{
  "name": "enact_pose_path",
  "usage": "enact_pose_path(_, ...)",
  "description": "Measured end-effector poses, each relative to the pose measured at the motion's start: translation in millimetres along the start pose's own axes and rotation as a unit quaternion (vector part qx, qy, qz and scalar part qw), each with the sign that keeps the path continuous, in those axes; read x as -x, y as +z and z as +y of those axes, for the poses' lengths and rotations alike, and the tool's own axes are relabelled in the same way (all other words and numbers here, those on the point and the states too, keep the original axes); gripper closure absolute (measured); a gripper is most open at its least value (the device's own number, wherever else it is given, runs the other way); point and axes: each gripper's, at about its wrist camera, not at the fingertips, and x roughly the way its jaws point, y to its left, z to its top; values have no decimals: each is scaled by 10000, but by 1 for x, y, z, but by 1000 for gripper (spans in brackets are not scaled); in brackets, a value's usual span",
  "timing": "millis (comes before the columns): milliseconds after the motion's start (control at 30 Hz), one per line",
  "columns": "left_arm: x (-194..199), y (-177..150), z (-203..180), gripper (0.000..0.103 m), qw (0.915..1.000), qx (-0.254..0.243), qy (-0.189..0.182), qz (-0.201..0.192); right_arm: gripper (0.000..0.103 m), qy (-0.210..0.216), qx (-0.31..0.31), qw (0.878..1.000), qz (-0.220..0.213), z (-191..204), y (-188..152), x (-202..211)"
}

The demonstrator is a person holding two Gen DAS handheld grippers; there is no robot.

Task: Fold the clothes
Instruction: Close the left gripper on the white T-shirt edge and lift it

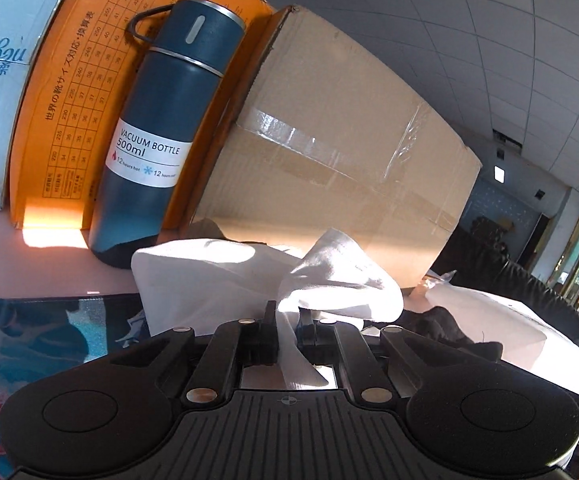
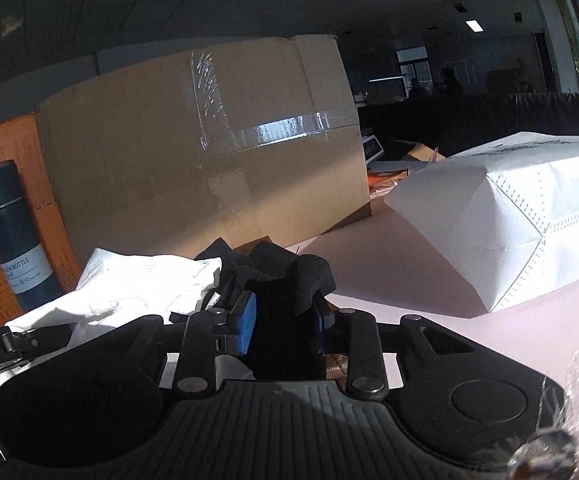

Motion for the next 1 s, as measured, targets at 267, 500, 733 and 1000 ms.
enact_pose_path(267,0,7,19,100,9985,493,-258,-3,96,805,14,9967,59,24,22,8)
enact_pose_path(500,31,33,48,100,9903,1109,186,-816,96,1571,-377,9868,-144,58,59,30)
enact_pose_path(733,94,69,54,101,9710,983,699,-2064,96,2293,-781,9667,-821,69,92,78)
enact_pose_path(1000,188,97,66,101,9348,999,997,-3260,97,2670,-1199,9479,-1258,55,113,124)
